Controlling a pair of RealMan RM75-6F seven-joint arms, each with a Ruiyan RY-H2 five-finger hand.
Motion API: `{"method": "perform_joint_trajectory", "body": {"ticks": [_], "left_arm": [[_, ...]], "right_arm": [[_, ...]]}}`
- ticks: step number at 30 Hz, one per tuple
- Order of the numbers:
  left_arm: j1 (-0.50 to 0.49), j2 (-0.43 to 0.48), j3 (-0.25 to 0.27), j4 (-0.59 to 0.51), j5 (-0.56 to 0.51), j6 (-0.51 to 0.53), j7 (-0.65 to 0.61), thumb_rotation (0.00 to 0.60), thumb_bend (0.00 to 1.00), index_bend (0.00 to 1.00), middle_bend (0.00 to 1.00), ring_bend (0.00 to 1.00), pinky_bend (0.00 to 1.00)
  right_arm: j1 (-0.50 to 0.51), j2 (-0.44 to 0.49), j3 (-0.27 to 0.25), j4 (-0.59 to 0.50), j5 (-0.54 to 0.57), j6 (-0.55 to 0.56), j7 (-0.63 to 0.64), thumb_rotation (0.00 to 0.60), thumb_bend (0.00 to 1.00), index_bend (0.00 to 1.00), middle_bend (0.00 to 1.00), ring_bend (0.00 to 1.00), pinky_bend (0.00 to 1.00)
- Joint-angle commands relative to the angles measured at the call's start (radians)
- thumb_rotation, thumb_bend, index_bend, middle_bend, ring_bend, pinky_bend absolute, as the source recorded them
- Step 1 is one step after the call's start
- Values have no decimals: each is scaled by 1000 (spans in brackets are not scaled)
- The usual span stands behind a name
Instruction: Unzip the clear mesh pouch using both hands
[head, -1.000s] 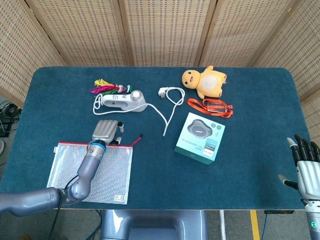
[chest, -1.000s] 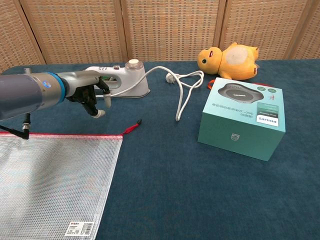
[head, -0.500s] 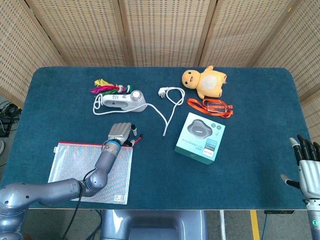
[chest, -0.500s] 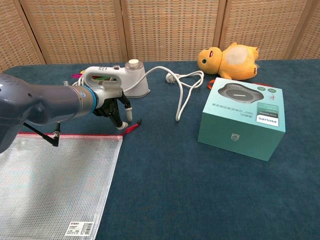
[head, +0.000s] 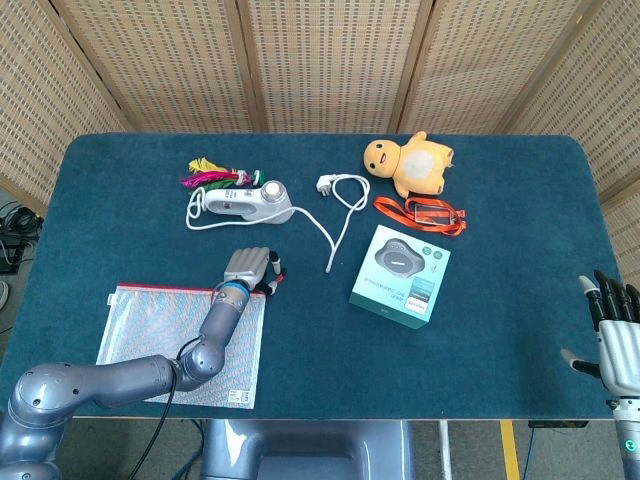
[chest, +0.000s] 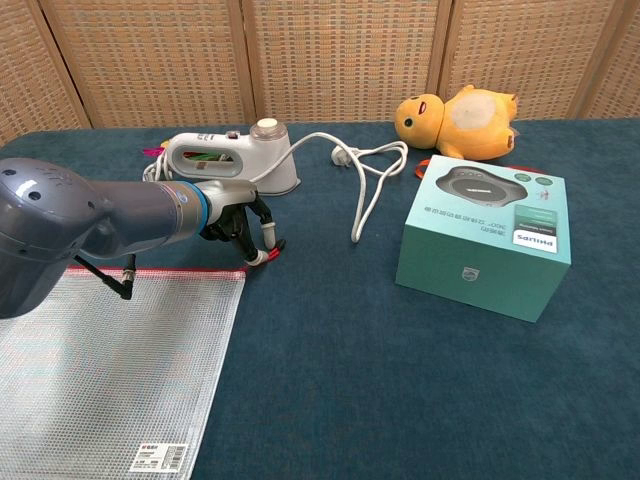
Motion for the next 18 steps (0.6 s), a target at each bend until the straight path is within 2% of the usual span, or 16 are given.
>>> {"method": "perform_joint_trajectory", "body": {"ticks": [1,18], "left_arm": [[-5,-4,7,7,1,-2,-7,600,416,453,1000,949,997],[-18,-10,32,3,6,-8,-50,600,446,489,1000,949,997]], "right_arm": [[0,1,0,0,1,-2,2,600,0,17,0,0,0],[0,8,-3,-5,-5,-1,16,600,0,17,0,0,0]]}}
